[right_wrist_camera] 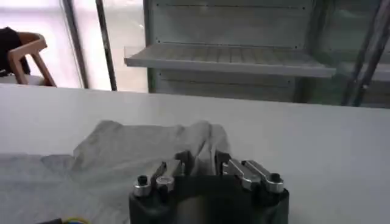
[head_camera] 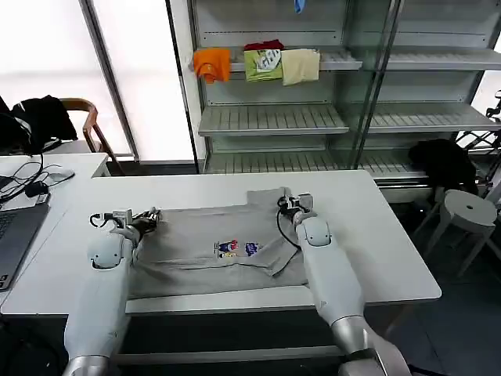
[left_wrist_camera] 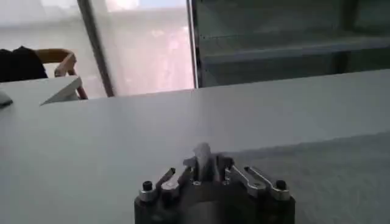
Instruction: Fold and organize the clothes.
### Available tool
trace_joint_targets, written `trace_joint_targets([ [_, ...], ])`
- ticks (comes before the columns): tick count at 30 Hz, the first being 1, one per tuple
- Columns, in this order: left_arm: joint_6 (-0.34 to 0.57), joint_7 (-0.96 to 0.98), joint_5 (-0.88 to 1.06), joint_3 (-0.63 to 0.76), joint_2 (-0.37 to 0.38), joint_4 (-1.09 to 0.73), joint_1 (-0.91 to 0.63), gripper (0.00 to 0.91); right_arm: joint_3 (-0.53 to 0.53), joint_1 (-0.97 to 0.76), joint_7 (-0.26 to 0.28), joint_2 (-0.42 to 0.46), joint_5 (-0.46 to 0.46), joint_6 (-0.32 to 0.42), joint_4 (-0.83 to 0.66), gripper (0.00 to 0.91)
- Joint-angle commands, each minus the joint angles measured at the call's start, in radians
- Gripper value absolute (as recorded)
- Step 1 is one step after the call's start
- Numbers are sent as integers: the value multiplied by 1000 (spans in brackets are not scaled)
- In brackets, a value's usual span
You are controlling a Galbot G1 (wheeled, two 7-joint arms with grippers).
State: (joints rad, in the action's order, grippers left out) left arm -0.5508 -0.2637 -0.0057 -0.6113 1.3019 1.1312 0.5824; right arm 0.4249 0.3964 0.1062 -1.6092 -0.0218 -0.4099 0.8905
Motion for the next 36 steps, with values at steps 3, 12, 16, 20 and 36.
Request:
trace_joint_targets([
  [3,8,0,-26,3,7,42,11,0,9,32,-16,-49,69,21,144,0],
  [12,26,35,-157,-5,-5,207,64,0,-22,103,-35,-29,148,-24,404,0],
  [16,10,44,-201,-12,-12,277,92,0,-47,166,-31,0,140,-82,506,0],
  [20,0,42,-240,-24,-22,335,137,0,-59,250,-6,26,100,-112,587,0],
  [36,48,-34,-426,-108,-94,550,447,0,-25,575,80,86,72,-135,898,0],
])
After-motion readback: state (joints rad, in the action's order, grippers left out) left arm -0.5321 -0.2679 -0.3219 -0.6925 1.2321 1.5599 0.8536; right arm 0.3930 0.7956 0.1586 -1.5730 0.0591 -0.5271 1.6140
